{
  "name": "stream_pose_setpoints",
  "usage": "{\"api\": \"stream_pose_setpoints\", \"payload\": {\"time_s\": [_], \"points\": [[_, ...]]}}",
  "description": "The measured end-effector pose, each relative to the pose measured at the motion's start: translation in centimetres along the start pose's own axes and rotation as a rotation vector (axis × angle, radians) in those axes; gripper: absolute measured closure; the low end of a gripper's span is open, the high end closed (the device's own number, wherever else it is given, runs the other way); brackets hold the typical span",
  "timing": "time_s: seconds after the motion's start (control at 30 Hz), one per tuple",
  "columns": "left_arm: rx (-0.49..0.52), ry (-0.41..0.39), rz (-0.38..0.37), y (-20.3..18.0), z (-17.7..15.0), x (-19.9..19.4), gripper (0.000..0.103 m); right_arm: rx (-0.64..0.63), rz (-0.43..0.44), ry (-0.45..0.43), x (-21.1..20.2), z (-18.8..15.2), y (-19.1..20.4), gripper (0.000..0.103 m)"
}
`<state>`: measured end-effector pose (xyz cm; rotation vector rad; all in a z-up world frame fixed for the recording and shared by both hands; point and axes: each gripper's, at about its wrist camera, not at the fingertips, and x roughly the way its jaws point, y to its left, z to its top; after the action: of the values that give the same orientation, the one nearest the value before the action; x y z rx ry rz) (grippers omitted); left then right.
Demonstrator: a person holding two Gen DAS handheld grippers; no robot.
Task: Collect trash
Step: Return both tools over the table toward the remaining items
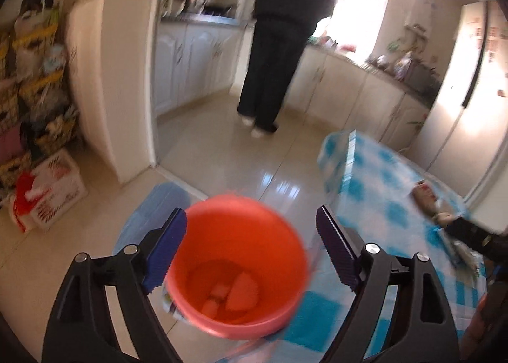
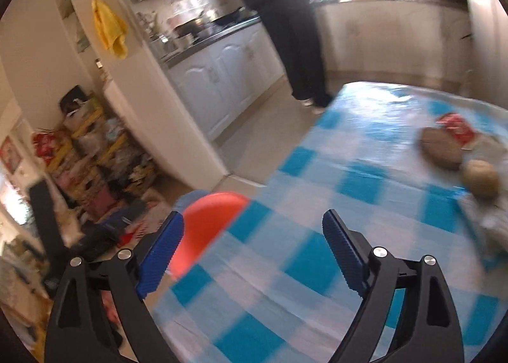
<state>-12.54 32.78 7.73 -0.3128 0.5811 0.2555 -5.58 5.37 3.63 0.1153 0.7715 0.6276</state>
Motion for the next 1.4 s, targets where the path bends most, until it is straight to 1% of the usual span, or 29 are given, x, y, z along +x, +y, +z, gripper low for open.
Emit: {"api": "stream_pose_setpoints", "payload": {"time_s": [0.07, 0.1, 0.2, 0.27, 0.33, 0.37, 0.43, 0.5, 0.57, 0.6, 0.73, 0.87, 0.97, 1.03, 1.07, 1.1, 1.13, 1.17, 1.2, 1.27, 1.33, 1.4], "points": [[0.017, -0.042, -0.039, -1.5, 0.0, -1.0, 0.014, 0.012, -0.046, -0.021, -1.7, -1.2, -1.1, 0.015], [0.028, -0.056, -0.066, -2.6, -0.1, -1.5, 0.014, 0.015, -0.069, -0.031, -2.5, -1.7, -1.6, 0.015], [0.058, -0.054, -0.133, -4.7, -0.4, -2.1, 0.014, 0.022, -0.151, -0.057, -4.9, -3.5, -3.4, 0.014], [0.104, -0.057, -0.167, -6.7, -0.8, -2.4, 0.012, 0.033, -0.213, -0.073, -6.5, -4.8, -4.9, 0.014], [0.155, -0.037, -0.203, -8.9, -1.2, -2.5, 0.008, 0.047, -0.252, -0.084, -7.8, -5.7, -6.3, 0.014], [0.176, -0.023, -0.213, -9.8, -1.4, -2.5, 0.007, 0.066, -0.275, -0.087, -8.5, -6.1, -7.3, 0.014], [0.216, 0.005, -0.235, -11.6, -1.9, -2.4, 0.007, 0.11, -0.29, -0.105, -9.7, -6.5, -8.8, 0.014], [0.266, 0.017, -0.266, -13.6, -2.4, -2.4, 0.007, 0.147, -0.324, -0.121, -11.2, -7.0, -10.6, 0.014], [0.301, 0.028, -0.28, -15.4, -2.9, -2.4, 0.007, 0.189, -0.349, -0.143, -12.4, -7.4, -12.1, 0.014], [0.318, 0.041, -0.305, -16.3, -2.9, -2.3, 0.007, 0.212, -0.355, -0.152, -13.1, -7.6, -13.0, 0.014], [0.354, 0.085, -0.35, -19.3, -3.3, -1.3, 0.007, 0.278, -0.392, -0.174, -14.9, -8.5, -15.9, 0.014], [0.387, 0.128, -0.366, -22.4, -3.6, 0.1, 0.007, 0.312, -0.427, -0.173, -16.0, -9.2, -18.4, 0.014], [0.372, 0.155, -0.365, -24.3, -2.9, 1.9, 0.007, 0.343, -0.435, -0.176, -16.7, -9.6, -19.9, 0.014], [0.338, 0.196, -0.356, -25.9, -2.3, 3.9, 0.007, 0.359, -0.44, -0.175, -16.9, -9.8, -20.8, 0.014], [0.314, 0.216, -0.366, -26.5, -1.8, 5.0, 0.007, 0.359, -0.444, -0.175, -17.0, -9.9, -21.1, 0.014], [0.284, 0.234, -0.357, -27.2, -1.4, 6.1, 0.007, 0.36, -0.446, -0.176, -17.1, -9.9, -21.4, 0.014], [0.256, 0.254, -0.334, -27.9, -1.0, 7.3, 0.007, 0.362, -0.449, -0.177, -17.2, -10.0, -21.7, 0.014], [0.232, 0.277, -0.328, -28.5, -0.7, 8.4, 0.007, 0.362, -0.451, -0.176, -17.2, -10.0, -21.9, 0.014], [0.196, 0.312, -0.327, -29.2, -0.2, 9.9, 0.007, 0.363, -0.45, -0.175, -17.1, -10.1, -22.1, 0.014], [0.139, 0.372, -0.301, -30.6, 0.3, 12.4, 0.007, 0.369, -0.441, -0.173, -17.0, -10.1, -22.5, 0.014], [0.111, 0.427, -0.271, -32.2, 0.6, 15.0, 0.007, 0.371, -0.43, -0.167, -16.8, -10.2, -22.8, 0.014], [0.1, 0.443, -0.217, -33.6, 0.8, 16.9, 0.007, 0.374, -0.422, -0.168, -16.7, -10.2, -23.1, 0.014]]}}
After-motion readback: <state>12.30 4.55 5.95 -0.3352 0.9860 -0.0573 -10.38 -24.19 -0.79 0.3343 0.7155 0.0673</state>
